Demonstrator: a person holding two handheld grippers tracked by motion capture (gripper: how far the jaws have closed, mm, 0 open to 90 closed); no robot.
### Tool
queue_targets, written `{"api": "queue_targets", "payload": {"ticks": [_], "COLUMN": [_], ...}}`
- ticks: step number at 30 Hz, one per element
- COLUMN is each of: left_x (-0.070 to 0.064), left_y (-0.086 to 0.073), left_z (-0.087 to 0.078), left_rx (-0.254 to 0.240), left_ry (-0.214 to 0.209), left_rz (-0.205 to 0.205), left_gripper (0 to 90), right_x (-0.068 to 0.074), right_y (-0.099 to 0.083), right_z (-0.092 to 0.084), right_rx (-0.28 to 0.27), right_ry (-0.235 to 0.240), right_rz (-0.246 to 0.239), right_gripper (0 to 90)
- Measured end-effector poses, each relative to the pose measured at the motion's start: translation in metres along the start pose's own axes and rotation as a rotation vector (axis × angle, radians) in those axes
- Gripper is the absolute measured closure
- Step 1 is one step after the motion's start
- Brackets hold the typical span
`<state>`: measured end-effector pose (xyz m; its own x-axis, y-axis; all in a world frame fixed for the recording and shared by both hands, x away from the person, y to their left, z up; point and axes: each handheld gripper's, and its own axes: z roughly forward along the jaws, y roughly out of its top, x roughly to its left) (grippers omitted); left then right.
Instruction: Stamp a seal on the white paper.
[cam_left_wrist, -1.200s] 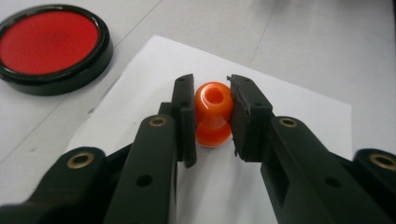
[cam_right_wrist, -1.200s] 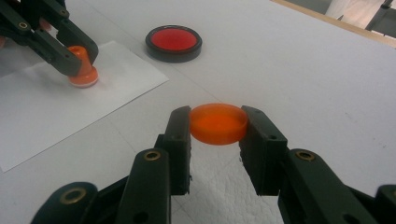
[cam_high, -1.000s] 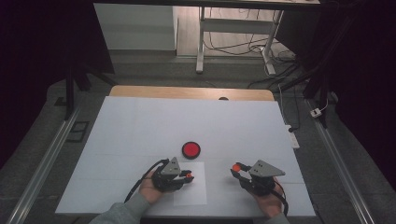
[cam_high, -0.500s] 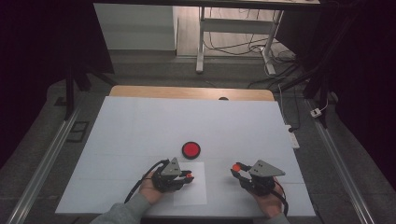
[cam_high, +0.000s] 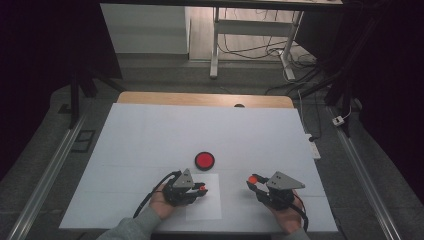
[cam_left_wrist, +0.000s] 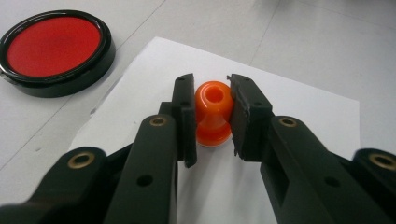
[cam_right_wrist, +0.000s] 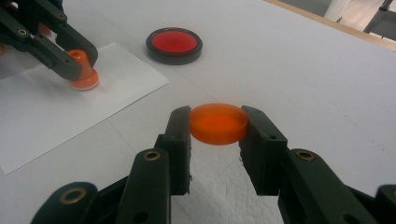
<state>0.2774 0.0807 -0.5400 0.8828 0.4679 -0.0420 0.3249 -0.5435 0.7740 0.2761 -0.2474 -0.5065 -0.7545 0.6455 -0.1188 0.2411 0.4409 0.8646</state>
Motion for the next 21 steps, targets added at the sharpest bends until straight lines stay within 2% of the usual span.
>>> {"api": "queue_targets", "payload": {"ticks": [11, 15, 18, 21], "left_x": [-0.001, 0.000, 0.004, 0.008], "left_y": [0.000, 0.004, 0.006, 0.006], "left_z": [0.000, -0.002, -0.010, -0.014], "left_rx": [-0.004, 0.007, -0.067, -0.089], "left_ry": [0.005, 0.009, 0.003, 0.005], "left_rz": [0.002, 0.016, -0.030, -0.051], "left_gripper": [73.0, 72.8, 72.8, 72.8], "right_x": [0.001, 0.001, 0.000, -0.001], "right_y": [0.001, 0.001, 0.000, 0.000], "right_z": [0.000, 0.000, 0.000, 0.000], "right_rx": [-0.002, -0.005, -0.005, -0.001], "right_ry": [-0.002, 0.001, 0.002, 0.004], "right_rz": [-0.001, 0.001, 0.000, 0.001], "right_gripper": [63.9, 63.9, 63.9, 63.9]}}
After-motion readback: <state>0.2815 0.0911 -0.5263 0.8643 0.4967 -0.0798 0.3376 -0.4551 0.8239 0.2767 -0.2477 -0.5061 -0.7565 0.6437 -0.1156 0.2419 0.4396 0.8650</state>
